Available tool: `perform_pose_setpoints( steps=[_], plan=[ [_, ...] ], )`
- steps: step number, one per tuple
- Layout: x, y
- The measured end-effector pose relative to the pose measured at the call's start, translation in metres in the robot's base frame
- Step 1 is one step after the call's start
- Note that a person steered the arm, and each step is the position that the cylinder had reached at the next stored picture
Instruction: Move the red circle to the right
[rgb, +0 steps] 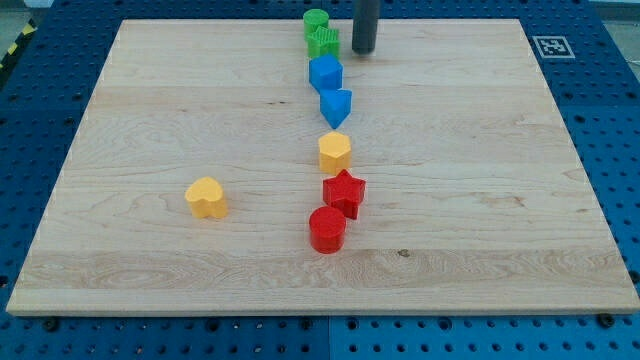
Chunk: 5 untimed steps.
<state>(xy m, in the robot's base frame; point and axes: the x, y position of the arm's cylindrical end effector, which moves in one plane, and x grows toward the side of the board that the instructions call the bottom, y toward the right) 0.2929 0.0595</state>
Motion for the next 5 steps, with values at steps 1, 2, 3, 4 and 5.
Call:
perform_pose_setpoints(
  steps=[1,2,3,4,5],
  plan=[
    [0.087,0.003],
    [0.173,0.003],
    [0.257,0.003],
    [0.305,0.003],
    [0.305,-0.003]
  ],
)
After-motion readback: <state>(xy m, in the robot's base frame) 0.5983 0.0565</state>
